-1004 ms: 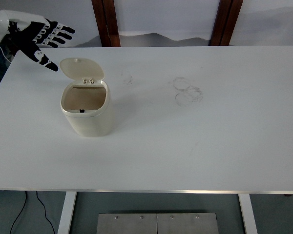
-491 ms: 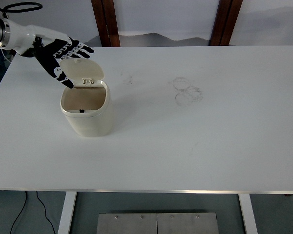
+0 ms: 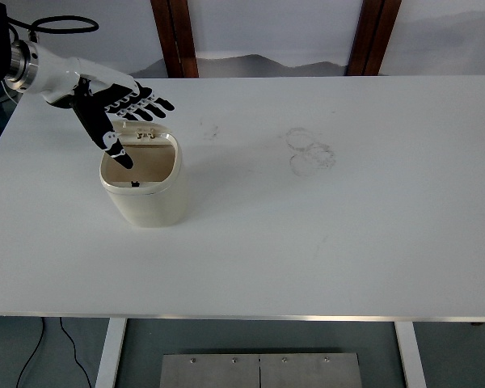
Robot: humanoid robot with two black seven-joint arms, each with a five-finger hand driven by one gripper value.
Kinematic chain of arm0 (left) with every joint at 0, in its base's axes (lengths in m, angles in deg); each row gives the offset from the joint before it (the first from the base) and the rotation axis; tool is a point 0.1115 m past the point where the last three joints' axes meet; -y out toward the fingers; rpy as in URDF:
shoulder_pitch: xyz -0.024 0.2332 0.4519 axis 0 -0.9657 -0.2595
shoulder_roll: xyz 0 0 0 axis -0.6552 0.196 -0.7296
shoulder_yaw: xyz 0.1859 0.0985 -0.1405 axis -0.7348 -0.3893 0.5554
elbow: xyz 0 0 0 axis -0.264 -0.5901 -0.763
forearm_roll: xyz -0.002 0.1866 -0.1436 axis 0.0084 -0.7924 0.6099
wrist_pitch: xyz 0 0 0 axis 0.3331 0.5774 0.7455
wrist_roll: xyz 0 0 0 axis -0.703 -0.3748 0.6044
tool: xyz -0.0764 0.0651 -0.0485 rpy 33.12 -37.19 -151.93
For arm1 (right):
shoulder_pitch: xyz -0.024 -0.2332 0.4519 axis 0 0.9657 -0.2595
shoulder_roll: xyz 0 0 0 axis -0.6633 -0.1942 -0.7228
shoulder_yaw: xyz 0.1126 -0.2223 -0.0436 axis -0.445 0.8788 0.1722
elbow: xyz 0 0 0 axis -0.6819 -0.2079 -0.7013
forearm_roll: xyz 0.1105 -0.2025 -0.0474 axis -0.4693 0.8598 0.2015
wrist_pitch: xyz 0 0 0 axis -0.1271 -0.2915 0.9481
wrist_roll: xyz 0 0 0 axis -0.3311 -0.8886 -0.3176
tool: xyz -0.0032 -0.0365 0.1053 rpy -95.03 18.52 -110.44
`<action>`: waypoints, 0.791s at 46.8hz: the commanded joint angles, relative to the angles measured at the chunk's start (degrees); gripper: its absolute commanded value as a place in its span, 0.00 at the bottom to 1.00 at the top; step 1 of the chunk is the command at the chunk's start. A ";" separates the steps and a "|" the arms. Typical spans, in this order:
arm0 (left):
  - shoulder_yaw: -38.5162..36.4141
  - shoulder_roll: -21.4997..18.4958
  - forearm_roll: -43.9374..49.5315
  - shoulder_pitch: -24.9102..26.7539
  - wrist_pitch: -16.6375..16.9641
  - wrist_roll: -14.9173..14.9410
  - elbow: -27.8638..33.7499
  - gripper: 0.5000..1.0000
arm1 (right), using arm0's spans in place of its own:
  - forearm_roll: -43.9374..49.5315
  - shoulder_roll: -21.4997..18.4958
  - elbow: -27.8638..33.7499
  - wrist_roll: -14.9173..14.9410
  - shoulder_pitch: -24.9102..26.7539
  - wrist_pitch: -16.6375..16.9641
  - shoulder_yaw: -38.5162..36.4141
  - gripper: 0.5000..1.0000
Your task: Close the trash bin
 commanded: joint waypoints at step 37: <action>-6.33 -0.40 -0.09 -0.07 0.00 2.17 3.69 1.00 | 0.00 0.00 -0.03 0.00 0.00 0.00 0.00 0.99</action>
